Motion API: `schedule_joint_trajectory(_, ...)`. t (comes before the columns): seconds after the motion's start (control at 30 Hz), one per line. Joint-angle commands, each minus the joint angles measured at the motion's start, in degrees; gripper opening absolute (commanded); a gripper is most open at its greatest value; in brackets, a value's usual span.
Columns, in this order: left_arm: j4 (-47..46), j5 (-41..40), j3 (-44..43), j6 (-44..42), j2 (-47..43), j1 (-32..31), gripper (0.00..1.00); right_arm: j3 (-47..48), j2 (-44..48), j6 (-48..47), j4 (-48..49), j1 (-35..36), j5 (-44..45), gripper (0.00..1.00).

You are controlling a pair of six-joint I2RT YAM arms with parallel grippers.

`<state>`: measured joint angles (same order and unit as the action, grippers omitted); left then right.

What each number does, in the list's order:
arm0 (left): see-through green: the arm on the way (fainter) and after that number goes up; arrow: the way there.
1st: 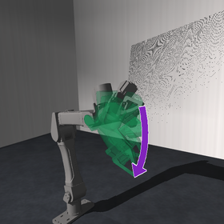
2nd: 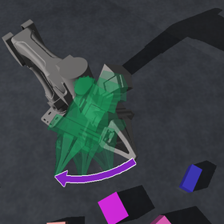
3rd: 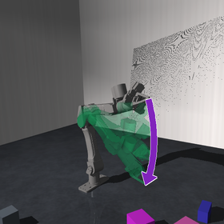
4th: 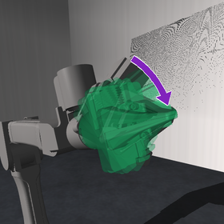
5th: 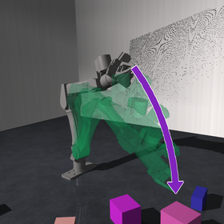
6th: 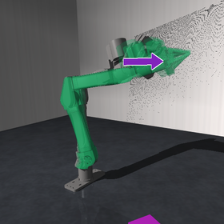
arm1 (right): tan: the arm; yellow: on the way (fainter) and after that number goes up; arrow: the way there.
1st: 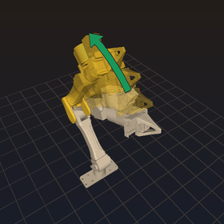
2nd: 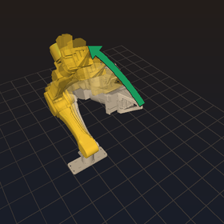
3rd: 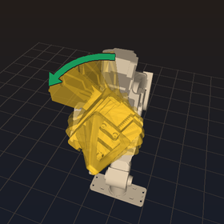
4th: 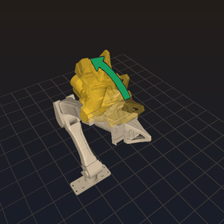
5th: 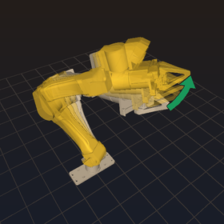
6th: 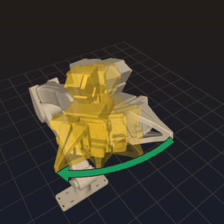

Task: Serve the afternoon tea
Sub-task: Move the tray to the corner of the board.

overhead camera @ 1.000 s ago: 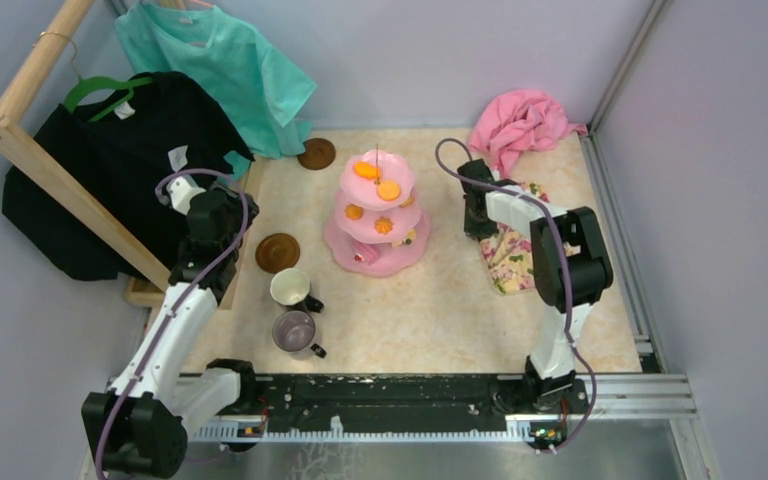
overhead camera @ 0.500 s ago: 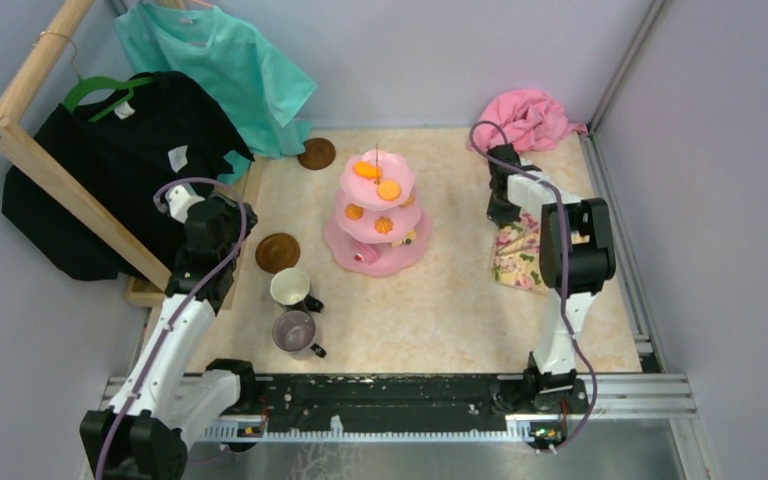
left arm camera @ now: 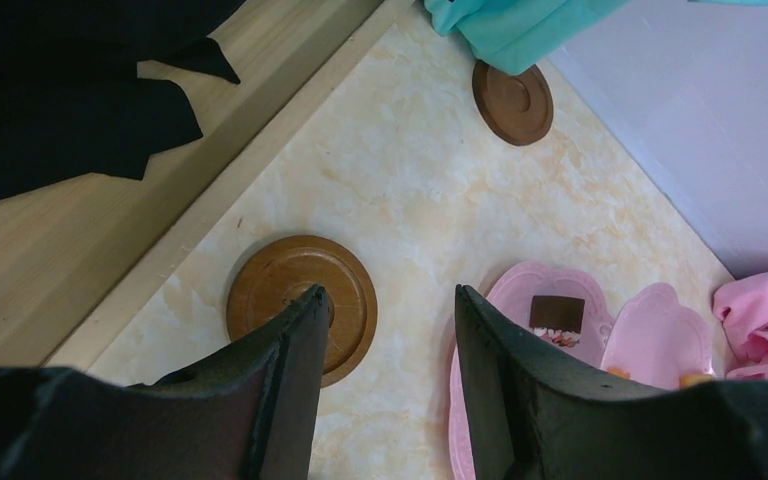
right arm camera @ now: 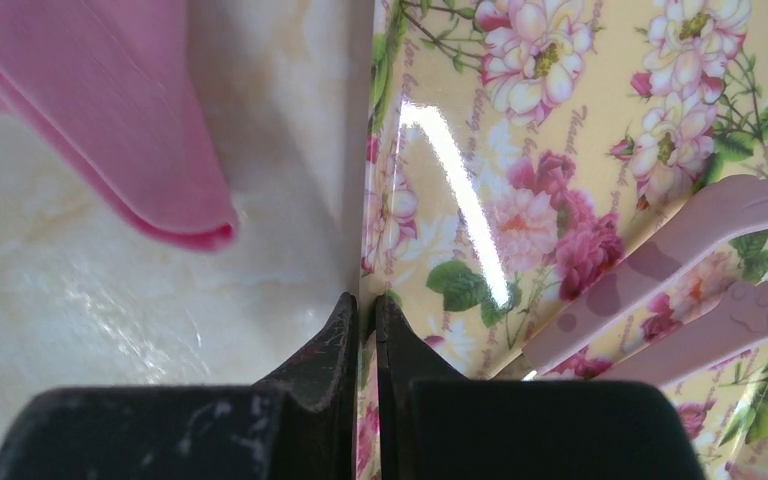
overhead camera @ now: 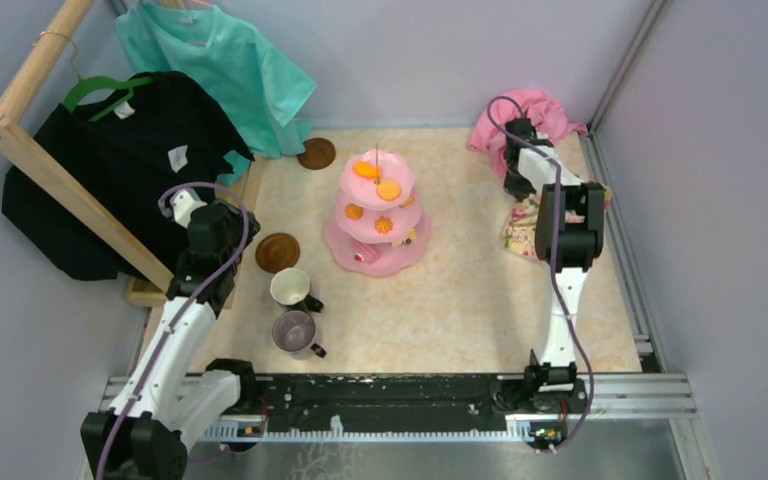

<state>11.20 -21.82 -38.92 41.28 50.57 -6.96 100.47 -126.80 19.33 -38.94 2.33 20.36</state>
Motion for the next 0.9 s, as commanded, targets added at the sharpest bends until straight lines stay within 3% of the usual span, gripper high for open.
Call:
schedule_joint_trajectory(0.0, -1.1, 1.3, -0.6, 0.0, 1.2, 0.3, 0.56, 6.5, -5.4, -7.4, 2.3, 0.0, -2.4, 0.0)
schedule_joint_trajectory(0.2, -2.4, 2.2, 0.4, 0.7, 2.0, 0.3, 0.55, 9.4, -6.7, -17.2, 6.3, 1.4, -6.7, 0.0)
schedule_joint_trajectory(0.33, -3.4, 2.8, 1.0, 1.0, 2.7, 0.3, 0.55, 6.2, -5.4, -19.4, 8.9, 2.8, -6.1, 0.0)
schedule_joint_trajectory(0.57, -3.4, 2.8, 0.8, 1.4, 3.2, 0.3, 0.55, 1.2, -2.9, -15.4, 8.7, 5.4, 4.9, 0.0)
schedule_joint_trajectory(0.7, -1.8, 2.2, -0.2, 1.5, 3.2, 0.3, 0.57, 0.3, 0.3, -10.8, 8.3, 5.7, 8.9, 0.28)
schedule_joint_trajectory(0.73, -1.3, 2.0, -0.6, 1.4, 3.3, 0.3, 0.58, 0.2, 1.1, -10.0, 8.1, 5.7, 9.3, 0.39)
schedule_joint_trajectory(0.77, -0.9, 1.9, -0.8, 1.3, 3.4, 0.3, 0.59, 0.2, 2.1, -9.0, 8.1, 5.8, 9.8, 0.57)
schedule_joint_trajectory(0.8, -0.6, 1.9, -1.0, 1.2, 3.4, 0.2, 0.6, 0.1, 2.9, -8.4, 8.0, 5.7, 9.9, 0.63)
schedule_joint_trajectory(0.83, 0.1, 2.1, -1.4, 1.5, 3.5, 0.3, 0.6, 0.0, 3.7, -7.9, 8.0, 5.7, 9.9, 0.85)
schedule_joint_trajectory(0.87, 0.6, 2.3, -1.7, 1.7, 3.5, 0.3, 0.6, 0.0, 4.5, -7.2, 7.7, 5.7, 9.8, 0.88)
